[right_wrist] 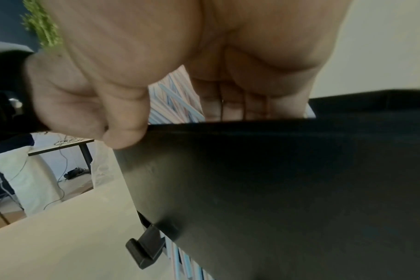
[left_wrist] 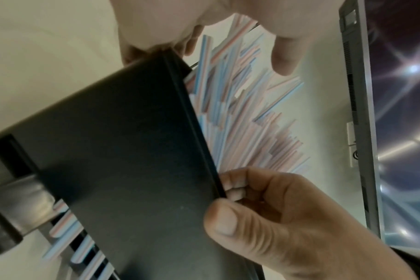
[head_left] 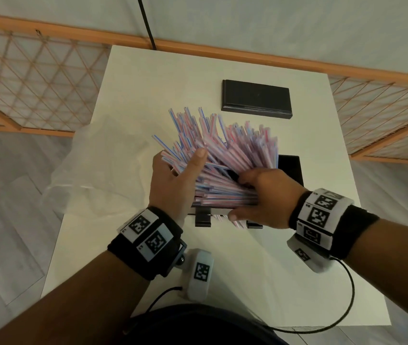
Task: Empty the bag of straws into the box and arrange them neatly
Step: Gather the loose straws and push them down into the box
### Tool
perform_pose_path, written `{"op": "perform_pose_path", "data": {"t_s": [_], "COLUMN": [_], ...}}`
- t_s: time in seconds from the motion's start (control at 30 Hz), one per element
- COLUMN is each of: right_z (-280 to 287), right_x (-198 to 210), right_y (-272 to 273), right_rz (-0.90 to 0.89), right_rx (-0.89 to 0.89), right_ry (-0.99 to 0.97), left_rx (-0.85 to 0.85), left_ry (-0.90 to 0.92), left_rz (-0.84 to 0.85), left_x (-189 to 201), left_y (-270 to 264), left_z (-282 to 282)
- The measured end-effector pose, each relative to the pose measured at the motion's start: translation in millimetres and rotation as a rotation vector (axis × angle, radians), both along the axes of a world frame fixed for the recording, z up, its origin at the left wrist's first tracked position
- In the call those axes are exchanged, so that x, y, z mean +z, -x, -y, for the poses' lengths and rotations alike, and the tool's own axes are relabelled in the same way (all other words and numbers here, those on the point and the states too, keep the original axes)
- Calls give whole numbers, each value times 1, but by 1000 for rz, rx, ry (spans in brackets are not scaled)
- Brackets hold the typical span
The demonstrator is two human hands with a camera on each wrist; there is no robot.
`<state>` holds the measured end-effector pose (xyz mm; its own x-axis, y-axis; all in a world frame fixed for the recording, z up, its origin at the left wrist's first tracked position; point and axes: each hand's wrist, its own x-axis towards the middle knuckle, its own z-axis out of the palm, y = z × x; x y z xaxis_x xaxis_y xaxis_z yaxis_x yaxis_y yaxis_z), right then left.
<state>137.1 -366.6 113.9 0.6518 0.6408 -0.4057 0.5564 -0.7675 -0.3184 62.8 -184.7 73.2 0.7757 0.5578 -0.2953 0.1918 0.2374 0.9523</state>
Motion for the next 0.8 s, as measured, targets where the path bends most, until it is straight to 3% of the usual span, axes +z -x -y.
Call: {"op": "perform_pose_path", "data": {"t_s": [0.1, 0.23, 0.33, 0.67, 0.8], "right_z": [-1, -12, -15, -24, -34], "right_x": [2, 3, 4, -10, -9], "right_y": [1, -3, -5, -4, -8], "right_rz": [19, -34, -46, -288, -337], "right_rx": [19, 71, 54, -54, -12], "right_ry": [12, 240, 301, 285, 230], "left_rx": [-21, -56, -59, -53, -59], "left_ry": [-25, -68, -78, -84, -57], "left_rz": [-3, -29, -37, -18, -37], "left_x": [-1, -10, -13, -15, -16], "left_y": [-5, -7, -6, -3, -2], "left_z": [3, 6, 6, 7, 8]}}
